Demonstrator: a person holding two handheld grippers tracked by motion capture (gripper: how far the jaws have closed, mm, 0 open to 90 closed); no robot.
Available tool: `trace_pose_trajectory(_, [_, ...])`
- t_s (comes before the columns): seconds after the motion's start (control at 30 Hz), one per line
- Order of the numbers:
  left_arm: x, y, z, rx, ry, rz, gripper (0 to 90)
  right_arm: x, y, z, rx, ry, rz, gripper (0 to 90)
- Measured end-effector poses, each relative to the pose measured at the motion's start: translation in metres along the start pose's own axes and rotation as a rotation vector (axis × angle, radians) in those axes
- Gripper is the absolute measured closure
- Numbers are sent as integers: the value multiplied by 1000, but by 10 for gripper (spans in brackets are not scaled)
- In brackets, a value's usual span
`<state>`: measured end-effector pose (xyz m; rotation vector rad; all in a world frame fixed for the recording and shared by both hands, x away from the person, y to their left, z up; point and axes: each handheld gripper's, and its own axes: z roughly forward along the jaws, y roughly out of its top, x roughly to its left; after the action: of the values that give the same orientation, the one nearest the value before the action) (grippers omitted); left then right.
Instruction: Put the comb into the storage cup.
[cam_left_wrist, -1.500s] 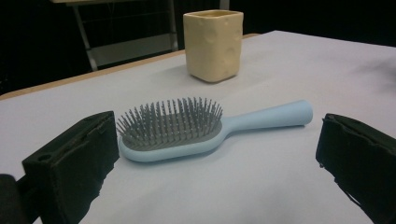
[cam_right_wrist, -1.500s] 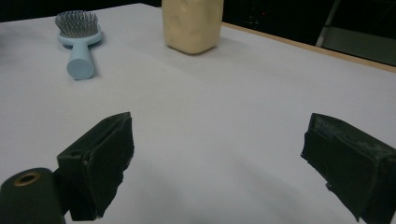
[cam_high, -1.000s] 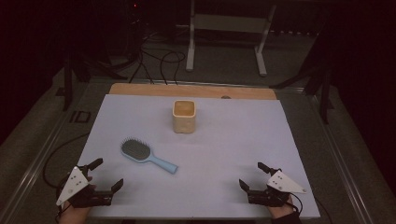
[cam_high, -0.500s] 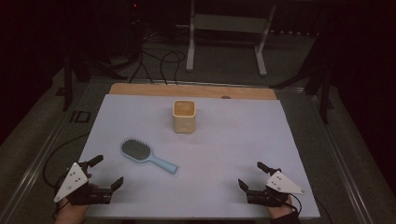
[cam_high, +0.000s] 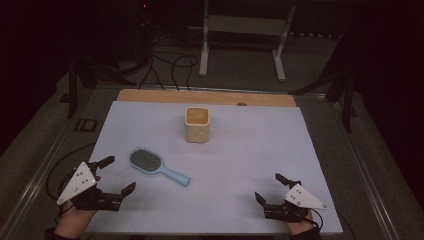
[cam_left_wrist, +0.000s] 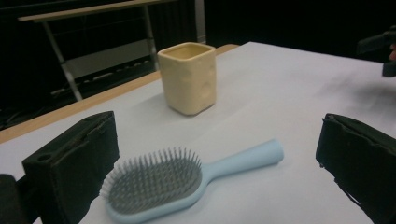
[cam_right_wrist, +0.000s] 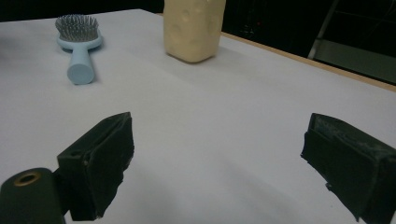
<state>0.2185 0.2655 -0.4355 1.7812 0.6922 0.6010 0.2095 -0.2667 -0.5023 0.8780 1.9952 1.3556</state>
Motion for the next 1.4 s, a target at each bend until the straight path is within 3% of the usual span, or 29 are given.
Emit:
trace_pose_trajectory(0.2, [0,12,9,19,-33,13,0,0,0,0,-3,1,1,88])
trace_pose_trajectory(0.23, [-1,17,14,48,-42,29,0,0,0,-1,-4,2,2,88])
trace_pose_trajectory(0.37, [-3,24,22,64,-67,39,0,0,0,0,-5,5,4,88])
trace_pose_trajectory(0.43, [-6,30,32,71,-102,29,0,0,0,-1,-5,5,4,87])
trace_pose_trajectory(0.53, [-10,34,42,79,-142,53,0,0,0,-1,-7,5,3,88])
trace_pose_trajectory(0.7, [-16,38,62,113,-165,57,0,-1,0,-1,-6,9,7,88])
trace_pose_trajectory(0.97, [-23,36,92,161,-226,50,0,0,0,0,-9,16,10,87])
trace_pose_trajectory(1.4, [-30,26,124,208,-252,37,29,1,0,0,-9,24,15,87])
